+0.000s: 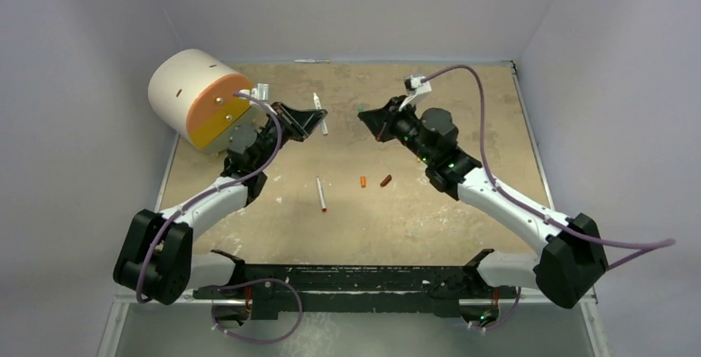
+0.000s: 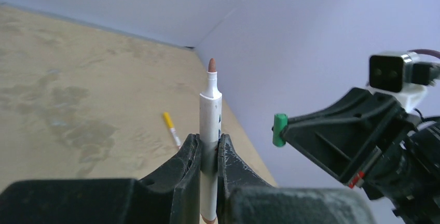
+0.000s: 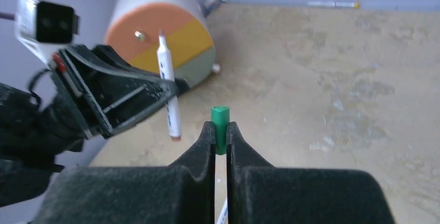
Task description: Insert the pens into the pen caps
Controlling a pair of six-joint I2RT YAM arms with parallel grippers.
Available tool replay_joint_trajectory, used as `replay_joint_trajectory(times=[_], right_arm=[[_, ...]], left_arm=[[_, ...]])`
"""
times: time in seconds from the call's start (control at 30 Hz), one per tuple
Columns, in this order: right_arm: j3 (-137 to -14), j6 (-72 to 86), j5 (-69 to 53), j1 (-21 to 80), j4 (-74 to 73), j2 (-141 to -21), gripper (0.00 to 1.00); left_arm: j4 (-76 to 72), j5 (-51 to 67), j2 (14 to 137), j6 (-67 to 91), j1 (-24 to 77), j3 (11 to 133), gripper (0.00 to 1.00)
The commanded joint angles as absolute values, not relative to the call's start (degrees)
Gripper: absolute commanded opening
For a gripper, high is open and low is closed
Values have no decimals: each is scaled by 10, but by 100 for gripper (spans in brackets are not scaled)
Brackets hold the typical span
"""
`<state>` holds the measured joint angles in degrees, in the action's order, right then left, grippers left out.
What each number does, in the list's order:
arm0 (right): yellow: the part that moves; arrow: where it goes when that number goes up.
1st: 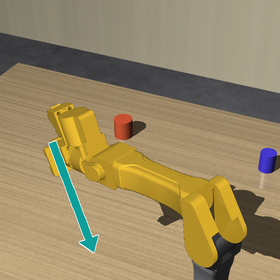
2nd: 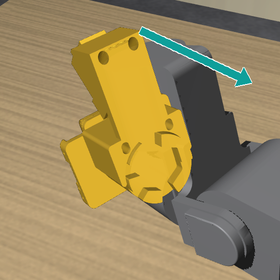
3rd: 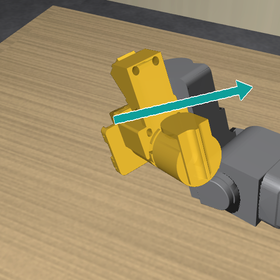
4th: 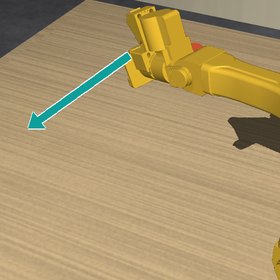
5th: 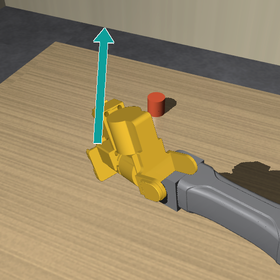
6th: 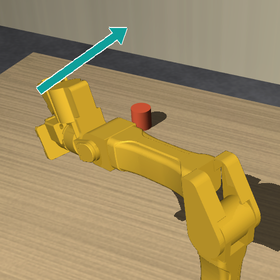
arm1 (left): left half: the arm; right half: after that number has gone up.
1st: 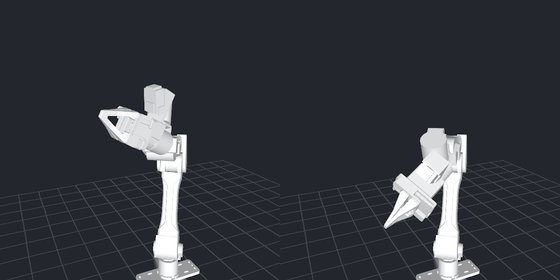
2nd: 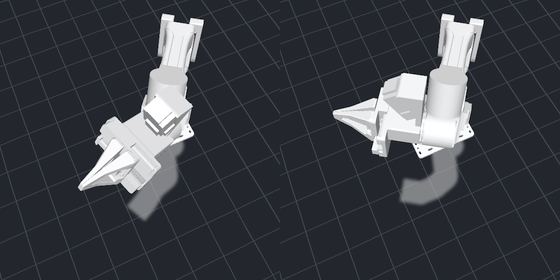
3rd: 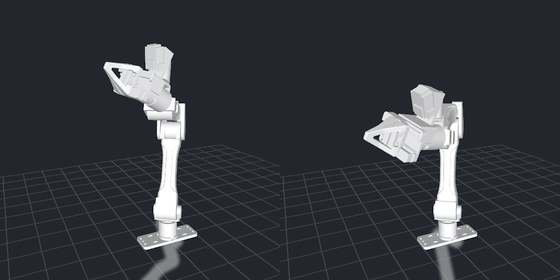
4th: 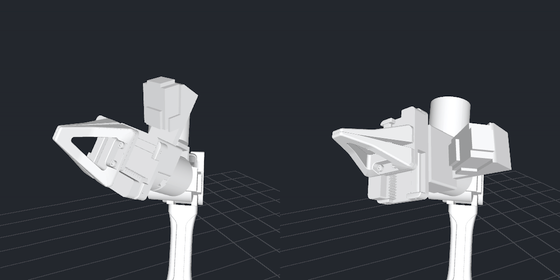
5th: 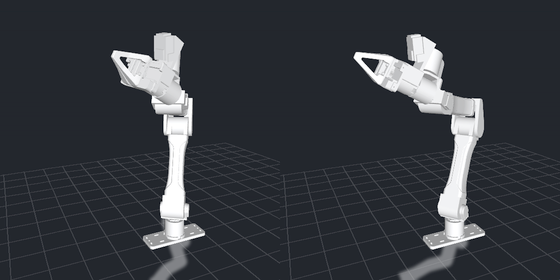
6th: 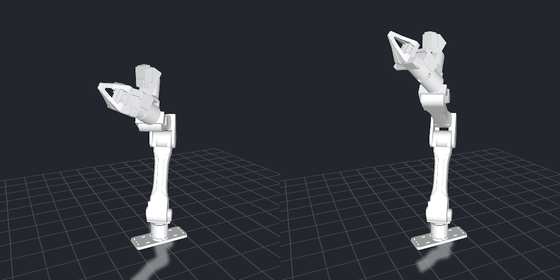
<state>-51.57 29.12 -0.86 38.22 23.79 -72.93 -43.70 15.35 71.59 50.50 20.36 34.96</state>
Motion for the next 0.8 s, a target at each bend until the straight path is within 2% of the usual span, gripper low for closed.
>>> replay_joint_trajectory(times=[0.0, 0.4, 0.77], right_arm=[[-527, 310, -85, 358, 310, -689, 0], [-528, 323, -196, 341, 411, -623, 0], [-531, 318, -215, 340, 433, -619, 0]], left_arm=[[-670, 287, 749, 565, 219, 356, 0], [-741, 366, 794, 554, 306, 407, 0], [-666, 403, 761, 505, 334, 440, 0]])
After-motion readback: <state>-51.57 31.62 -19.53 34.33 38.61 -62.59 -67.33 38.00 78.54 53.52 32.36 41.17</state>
